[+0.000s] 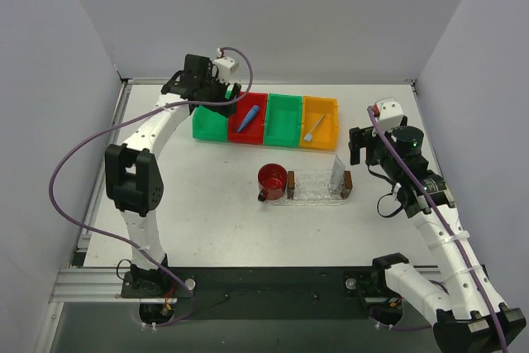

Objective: Prepare toiletry sets of a toothbrush and toothpaste on the tray

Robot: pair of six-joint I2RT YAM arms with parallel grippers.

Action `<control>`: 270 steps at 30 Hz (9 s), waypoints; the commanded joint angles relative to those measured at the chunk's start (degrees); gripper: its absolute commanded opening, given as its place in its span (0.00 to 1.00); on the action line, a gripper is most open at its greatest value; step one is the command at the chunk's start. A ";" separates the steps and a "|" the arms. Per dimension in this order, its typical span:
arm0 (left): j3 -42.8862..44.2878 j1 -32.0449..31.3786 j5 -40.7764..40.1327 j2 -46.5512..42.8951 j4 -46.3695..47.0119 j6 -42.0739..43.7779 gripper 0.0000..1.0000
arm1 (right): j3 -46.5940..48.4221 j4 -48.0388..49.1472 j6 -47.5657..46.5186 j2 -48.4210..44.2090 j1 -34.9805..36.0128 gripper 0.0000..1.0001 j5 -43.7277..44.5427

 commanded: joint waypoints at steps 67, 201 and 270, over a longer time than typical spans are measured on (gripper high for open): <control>26.61 -9.03 -9.72 31.63 -4.12 12.21 0.66 | -0.70 1.44 -0.20 2.06 -6.27 0.78 -5.04; -6.61 -26.35 35.46 -26.82 -1.40 7.73 0.28 | 18.73 -6.64 7.71 14.54 5.25 0.00 -54.61; -31.66 -13.78 44.69 -35.70 59.26 -40.35 0.00 | 18.82 20.17 38.74 12.17 -2.93 0.00 -62.69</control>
